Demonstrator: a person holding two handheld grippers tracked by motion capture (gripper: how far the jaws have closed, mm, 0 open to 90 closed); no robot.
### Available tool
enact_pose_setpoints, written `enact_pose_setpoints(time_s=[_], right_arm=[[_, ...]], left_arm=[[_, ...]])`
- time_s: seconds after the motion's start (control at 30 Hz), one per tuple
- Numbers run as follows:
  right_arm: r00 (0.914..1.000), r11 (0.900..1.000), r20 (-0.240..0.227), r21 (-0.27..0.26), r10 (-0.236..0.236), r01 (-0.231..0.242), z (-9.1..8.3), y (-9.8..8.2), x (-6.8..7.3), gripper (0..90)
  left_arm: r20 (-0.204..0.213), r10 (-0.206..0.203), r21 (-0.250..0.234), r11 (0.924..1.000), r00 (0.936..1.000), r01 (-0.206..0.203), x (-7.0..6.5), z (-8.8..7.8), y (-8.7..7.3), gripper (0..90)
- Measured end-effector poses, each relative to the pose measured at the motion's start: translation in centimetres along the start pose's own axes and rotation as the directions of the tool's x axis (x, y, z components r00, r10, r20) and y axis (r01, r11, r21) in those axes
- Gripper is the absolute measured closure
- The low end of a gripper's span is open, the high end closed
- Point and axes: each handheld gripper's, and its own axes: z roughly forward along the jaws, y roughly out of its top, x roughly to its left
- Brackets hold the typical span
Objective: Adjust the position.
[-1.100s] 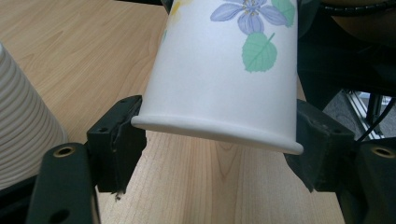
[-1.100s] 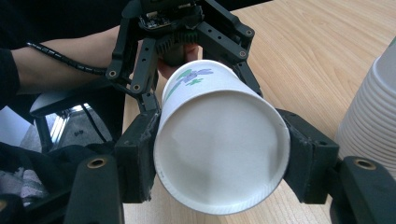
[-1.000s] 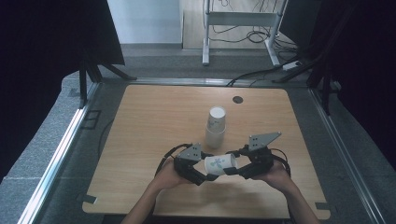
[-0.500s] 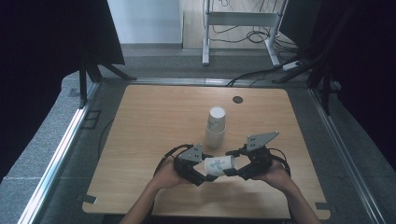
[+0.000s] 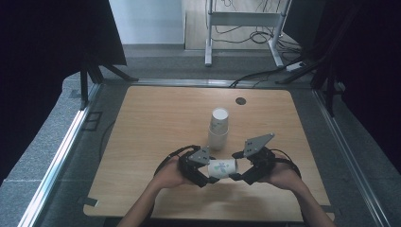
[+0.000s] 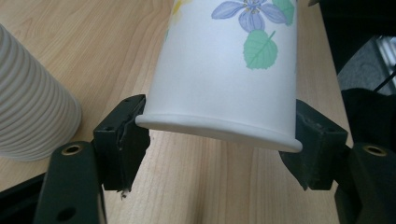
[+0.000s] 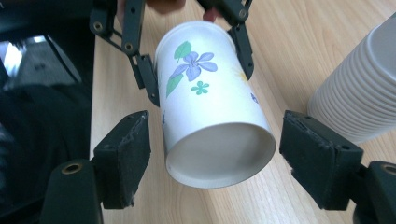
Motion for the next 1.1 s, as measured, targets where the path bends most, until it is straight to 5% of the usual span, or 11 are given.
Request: enact_pose_setpoints(time_s=[0.2,0.53,0.8,1.1], right_arm=[[0.9996,0.996,0.000,0.080,-0.028,0.028,0.5,1.0,0.1,25.6],[0.9966,0.974,-0.014,0.210,-0.081,0.082,2.2,2.2,0.2,28.6],[0.9948,0.965,-0.014,0.242,-0.100,0.101,2.8,2.3,0.3,33.9],[0.9974,0.974,-0.011,0.213,-0.071,0.072,2.4,2.2,0.4,35.9]], left_arm=[[-0.009,0.021,0.053,0.9984,0.9997,-0.020,0.0,0.1,0.8,28.2],[-0.017,0.065,0.120,0.9908,0.9977,-0.063,-0.2,0.4,1.6,28.2],[-0.011,0.075,0.133,0.9884,0.9972,-0.073,-0.3,0.4,1.7,28.2],[-0.001,0.060,0.096,0.9936,0.9982,-0.060,-0.2,0.1,1.6,25.5]])
